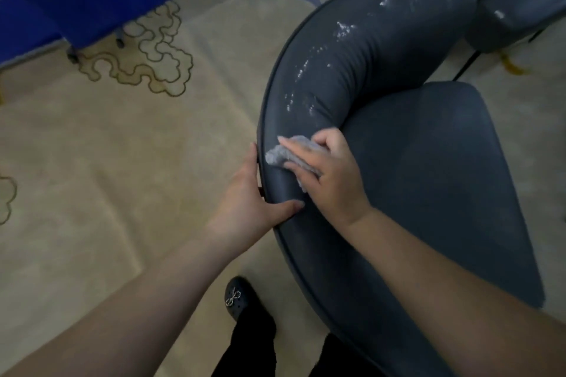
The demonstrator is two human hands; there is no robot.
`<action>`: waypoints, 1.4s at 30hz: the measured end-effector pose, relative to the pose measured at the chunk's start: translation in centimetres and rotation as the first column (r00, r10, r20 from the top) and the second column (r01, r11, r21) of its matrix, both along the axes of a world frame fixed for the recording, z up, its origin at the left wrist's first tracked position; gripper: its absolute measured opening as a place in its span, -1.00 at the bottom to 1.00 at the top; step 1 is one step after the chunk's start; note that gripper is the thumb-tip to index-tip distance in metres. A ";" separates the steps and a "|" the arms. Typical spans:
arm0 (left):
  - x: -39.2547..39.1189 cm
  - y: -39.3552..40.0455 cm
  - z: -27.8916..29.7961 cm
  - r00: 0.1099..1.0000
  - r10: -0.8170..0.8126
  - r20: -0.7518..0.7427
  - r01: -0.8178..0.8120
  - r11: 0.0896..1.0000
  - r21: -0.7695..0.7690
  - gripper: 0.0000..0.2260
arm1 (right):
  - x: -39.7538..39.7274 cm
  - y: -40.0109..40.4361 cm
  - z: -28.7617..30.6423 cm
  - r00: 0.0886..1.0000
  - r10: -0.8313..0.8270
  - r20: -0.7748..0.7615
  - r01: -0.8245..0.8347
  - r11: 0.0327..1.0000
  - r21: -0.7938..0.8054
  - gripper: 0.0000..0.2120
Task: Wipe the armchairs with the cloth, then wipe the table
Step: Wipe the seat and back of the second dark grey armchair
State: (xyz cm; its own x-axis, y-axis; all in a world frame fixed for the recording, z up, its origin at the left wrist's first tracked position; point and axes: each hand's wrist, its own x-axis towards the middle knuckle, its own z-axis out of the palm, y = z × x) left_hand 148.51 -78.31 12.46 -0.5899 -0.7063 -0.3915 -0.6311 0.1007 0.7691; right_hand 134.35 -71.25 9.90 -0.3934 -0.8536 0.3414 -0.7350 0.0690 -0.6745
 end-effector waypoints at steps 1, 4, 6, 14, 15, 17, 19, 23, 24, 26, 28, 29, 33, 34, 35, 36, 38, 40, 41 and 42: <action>-0.2 -0.5 0.0 1.000 -0.021 -0.012 0.021 1.000 0.005 0.06 | -0.6 -1.4 0.2 0.999 -0.004 -0.035 0.004 1.000 -0.003 -0.64; -0.8 -1.6 -0.1 0.995 -0.076 -0.062 0.076 0.997 -0.002 -0.04 | -3.2 -6.2 1.0 0.992 -0.123 -0.025 0.124 0.992 0.004 -0.66; -1.2 -2.3 0.1 0.994 -0.091 -0.057 0.091 0.996 -0.007 -0.11 | -4.7 -8.0 1.0 0.971 -0.220 0.087 0.217 0.975 0.047 -0.66; -2.9 -5.7 0.2 0.988 -0.148 -0.034 0.147 0.989 -0.023 0.05 | -1.4 -2.0 -0.1 0.985 -0.137 0.103 0.136 0.991 0.021 -0.61; -3.1 -6.1 0.4 0.988 -0.149 -0.026 0.148 0.989 -0.029 0.06 | -2.2 -2.9 -0.1 0.989 -0.125 0.073 0.124 0.992 0.016 -0.62; -3.5 -6.8 0.5 0.987 -0.160 -0.004 0.160 0.986 -0.036 0.08 | -4.5 -6.0 0.2 0.990 -0.143 0.004 0.143 0.990 0.007 -0.65; -4.0 -7.5 0.7 0.985 -0.174 0.016 0.174 0.984 -0.035 0.09 | -7.2 -9.3 0.5 0.981 -0.193 0.024 0.194 0.980 -0.034 -0.67; -5.8 -8.6 0.7 0.982 -0.185 0.041 0.187 0.980 -0.072 0.10 | -10.4 -12.3 0.6 0.951 -0.284 0.118 0.288 0.958 -0.014 -0.67; -6.2 -8.8 0.6 0.983 -0.178 0.042 0.181 0.980 -0.084 0.10 | -10.0 -11.7 0.4 0.951 -0.282 0.130 0.286 0.958 -0.013 -0.67; -7.0 -9.2 0.5 0.984 -0.171 0.055 0.176 0.980 -0.095 0.10 | -8.1 -9.1 -0.1 0.962 -0.247 0.118 0.250 0.968 -0.010 -0.64; -7.6 -9.4 0.5 0.981 -0.176 0.076 0.183 0.978 -0.096 0.11 | -6.0 -5.9 -0.8 0.973 -0.205 0.106 0.207 0.978 -0.008 -0.61; -7.9 -9.5 0.5 0.981 -0.179 0.080 0.186 0.978 -0.097 0.12 | -5.5 -4.9 -1.0 0.974 -0.193 0.122 0.195 0.981 -0.011 -0.60; -8.4 -9.8 0.4 0.980 -0.179 0.091 0.189 0.976 -0.110 0.13 | -8.4 -8.0 -1.0 0.984 -0.177 0.019 0.177 0.984 -0.011 -0.64; -8.4 -9.9 0.4 0.979 -0.181 0.097 0.191 0.976 -0.107 0.13 | -9.7 -9.4 -0.8 0.980 -0.200 0.000 0.200 0.979 -0.026 -0.65; -8.5 -9.9 0.5 0.978 -0.183 0.099 0.193 0.976 -0.102 0.13 | -11.0 -10.7 -0.6 0.975 -0.224 -0.006 0.224 0.974 -0.044 -0.67; -8.6 -9.9 0.6 0.978 -0.186 0.099 0.195 0.976 -0.100 0.13 | -12.2 -11.7 -0.5 0.969 -0.247 0.001 0.246 0.968 -0.055 -0.68; -8.9 -10.1 0.8 0.975 -0.191 0.109 0.202 0.974 -0.105 0.13 | -13.4 -12.7 -0.4 0.951 -0.304 0.048 0.307 0.950 -0.064 -0.68; -9.5 -10.6 0.7 0.975 -0.191 0.115 0.204 0.972 -0.114 0.13 | -12.9 -12.4 -0.8 0.931 -0.349 0.110 0.356 0.933 -0.058 -0.67; -10.0 -10.9 0.7 0.975 -0.191 0.115 0.205 0.972 -0.115 0.12 | -12.0 -11.6 -1.1 0.927 -0.356 0.121 0.362 0.931 -0.037 -0.66; -10.5 -11.2 0.6 0.974 -0.194 0.118 0.208 0.971 -0.118 0.12 | -10.9 -10.5 -1.4 0.932 -0.345 0.113 0.349 0.937 -0.021 -0.65</action>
